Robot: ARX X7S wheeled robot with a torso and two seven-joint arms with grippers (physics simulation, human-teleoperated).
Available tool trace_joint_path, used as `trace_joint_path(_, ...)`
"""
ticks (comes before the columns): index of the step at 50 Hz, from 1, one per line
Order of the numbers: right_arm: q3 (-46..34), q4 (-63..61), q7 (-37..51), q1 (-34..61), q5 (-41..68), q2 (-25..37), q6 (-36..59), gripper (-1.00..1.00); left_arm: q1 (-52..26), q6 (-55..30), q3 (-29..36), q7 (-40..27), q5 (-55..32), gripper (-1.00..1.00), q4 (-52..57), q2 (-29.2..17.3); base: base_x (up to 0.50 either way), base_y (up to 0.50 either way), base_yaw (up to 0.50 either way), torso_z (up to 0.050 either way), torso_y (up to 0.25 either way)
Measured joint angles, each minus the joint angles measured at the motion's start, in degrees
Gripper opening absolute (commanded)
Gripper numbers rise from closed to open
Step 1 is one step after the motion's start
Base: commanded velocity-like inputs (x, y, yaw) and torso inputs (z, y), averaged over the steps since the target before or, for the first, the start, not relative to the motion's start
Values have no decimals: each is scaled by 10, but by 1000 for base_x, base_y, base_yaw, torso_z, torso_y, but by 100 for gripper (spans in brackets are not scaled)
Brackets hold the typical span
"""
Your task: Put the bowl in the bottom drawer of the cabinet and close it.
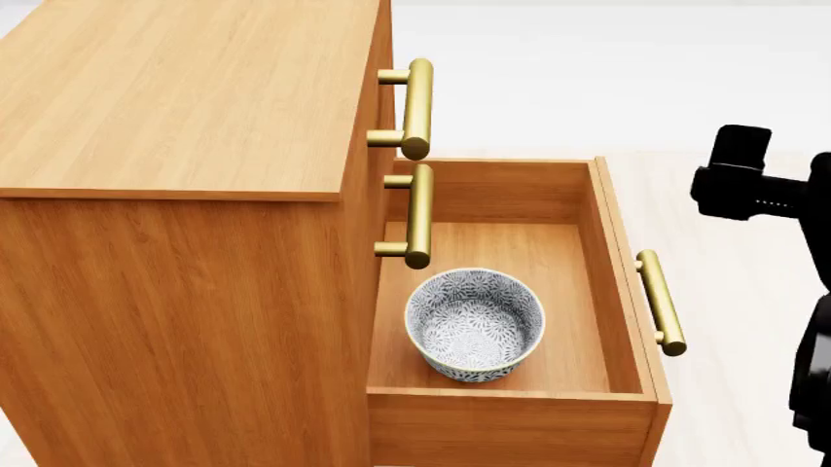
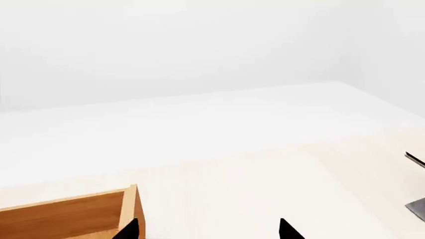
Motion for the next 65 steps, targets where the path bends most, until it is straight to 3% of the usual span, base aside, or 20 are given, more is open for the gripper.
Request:
trace_joint_path(26, 67, -96, 14, -141, -6, 18, -31, 100, 1, -7, 0, -6, 0, 100, 10, -4, 0, 0, 0, 0, 0)
trace_joint_path(65, 47, -52, 47, -262, -32, 16, -146, 100, 0, -7, 1, -11, 3, 100, 11, -6, 0, 0, 0, 0, 0)
